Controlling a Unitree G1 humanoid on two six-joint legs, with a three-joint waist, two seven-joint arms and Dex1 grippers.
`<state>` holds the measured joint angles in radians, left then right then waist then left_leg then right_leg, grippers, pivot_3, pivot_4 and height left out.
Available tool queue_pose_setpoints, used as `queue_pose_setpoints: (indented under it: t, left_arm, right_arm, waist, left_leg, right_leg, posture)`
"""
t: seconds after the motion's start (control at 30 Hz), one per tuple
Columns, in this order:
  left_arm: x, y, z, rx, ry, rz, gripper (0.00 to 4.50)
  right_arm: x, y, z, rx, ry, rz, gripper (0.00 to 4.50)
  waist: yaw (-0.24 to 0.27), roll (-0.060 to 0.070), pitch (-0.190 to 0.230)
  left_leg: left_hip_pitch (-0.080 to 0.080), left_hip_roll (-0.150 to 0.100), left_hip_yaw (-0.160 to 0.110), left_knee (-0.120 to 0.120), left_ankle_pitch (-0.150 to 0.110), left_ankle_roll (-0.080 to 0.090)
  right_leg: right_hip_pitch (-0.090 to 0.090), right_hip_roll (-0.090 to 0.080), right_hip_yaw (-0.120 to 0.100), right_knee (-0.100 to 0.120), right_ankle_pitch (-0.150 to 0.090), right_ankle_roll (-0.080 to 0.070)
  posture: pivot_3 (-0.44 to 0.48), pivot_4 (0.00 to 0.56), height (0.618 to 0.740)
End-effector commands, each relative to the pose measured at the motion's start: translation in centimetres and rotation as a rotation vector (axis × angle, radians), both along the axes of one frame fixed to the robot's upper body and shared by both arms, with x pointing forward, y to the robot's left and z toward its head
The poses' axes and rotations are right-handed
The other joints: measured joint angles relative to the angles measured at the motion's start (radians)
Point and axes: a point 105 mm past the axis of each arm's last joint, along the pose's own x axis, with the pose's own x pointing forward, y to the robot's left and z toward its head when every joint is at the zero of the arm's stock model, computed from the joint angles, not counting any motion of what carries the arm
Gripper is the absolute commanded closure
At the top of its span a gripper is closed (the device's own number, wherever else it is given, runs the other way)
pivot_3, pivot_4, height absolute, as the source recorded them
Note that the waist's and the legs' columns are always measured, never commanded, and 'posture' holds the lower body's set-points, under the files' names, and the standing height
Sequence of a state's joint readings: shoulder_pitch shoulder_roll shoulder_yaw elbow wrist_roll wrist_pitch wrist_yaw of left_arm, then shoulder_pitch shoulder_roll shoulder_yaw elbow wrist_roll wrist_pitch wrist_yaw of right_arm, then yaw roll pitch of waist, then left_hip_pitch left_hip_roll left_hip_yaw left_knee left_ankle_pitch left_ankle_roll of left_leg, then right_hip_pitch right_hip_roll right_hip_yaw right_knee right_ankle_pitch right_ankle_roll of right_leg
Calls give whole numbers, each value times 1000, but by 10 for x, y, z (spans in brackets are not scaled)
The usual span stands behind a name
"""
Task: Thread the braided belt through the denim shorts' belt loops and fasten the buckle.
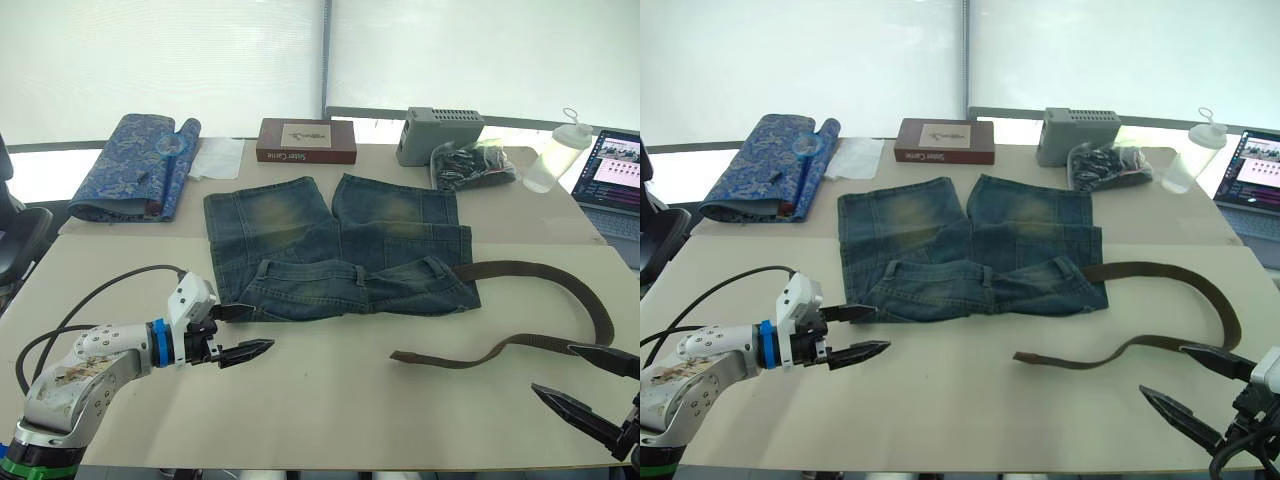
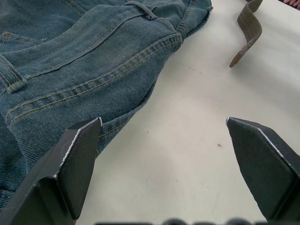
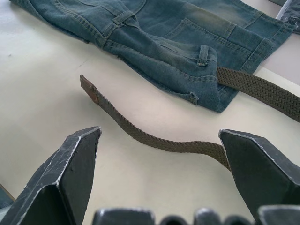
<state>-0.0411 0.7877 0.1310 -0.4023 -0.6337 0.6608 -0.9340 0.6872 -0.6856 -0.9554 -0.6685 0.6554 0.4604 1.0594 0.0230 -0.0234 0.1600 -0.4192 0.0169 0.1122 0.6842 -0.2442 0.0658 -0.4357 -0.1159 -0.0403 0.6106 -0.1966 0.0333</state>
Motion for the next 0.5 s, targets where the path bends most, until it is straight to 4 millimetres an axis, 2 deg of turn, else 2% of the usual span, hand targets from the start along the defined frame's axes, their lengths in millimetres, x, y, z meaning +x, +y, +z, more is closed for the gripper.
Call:
queue_pose_setpoints:
  t: [0.03, 0.1, 0.17, 0.27, 0.33, 0.4, 0.5]
  left_arm:
    - [3, -25, 17, 19, -77, -123, 0]
    - [12, -53, 27, 45, -145, -238, 0]
    - [25, -81, 28, 100, -161, -303, 0]
    - [42, -106, 30, 149, -180, -341, 0]
    - [52, -126, 34, 174, -221, -384, 0]
    - [60, -141, 29, 239, -251, -428, 0]
    - [74, -161, 9, 382, -339, -487, 0]
  right_arm:
    - [-2, 11, 9, 15, -50, 24, 35]
    - [-2, 27, 9, 48, -69, 51, 35]
    - [-2, 38, 8, 65, -79, 71, 35]
    - [0, 47, 8, 76, -93, 81, 35]
    - [2, 51, 10, 78, -108, 84, 35]
    - [2, 53, 11, 76, -119, 81, 35]
    - [3, 53, 10, 61, -121, 74, 35]
  waist:
    - [0, 0, 0]
    - [23, 0, 0]
    - [37, 0, 0]
    - [34, 0, 0]
    - [22, 0, 0]
    - [14, -1, 0]
    - [17, 0, 0]
  left_leg:
    - [0, 0, 0, 0, 0, 0]
    - [0, -1, -1, 0, 0, -1]
    - [-1, -2, -2, 0, 1, -2]
    - [0, -3, -1, 1, 1, 1]
    - [1, -3, -1, 3, 3, 11]
    - [1, -3, -2, 3, 3, 11]
    - [1, -3, -2, 3, 2, 11]
  right_leg:
    - [0, 0, 0, 0, 0, 0]
    - [0, 0, -1, 0, 0, 0]
    - [-1, 1, -1, 0, 0, 0]
    - [7, 1, 1, -2, 0, 1]
    - [8, 2, 2, -1, 1, 0]
    - [8, 3, 2, -1, 1, -1]
    - [8, 3, 1, -1, 1, -1]
  posture:
    - [0, 150, 740]
    - [0, 150, 740]
    - [0, 150, 740]
    - [0, 150, 740]
    - [0, 150, 740]
    - [0, 150, 740]
    - [0, 150, 740]
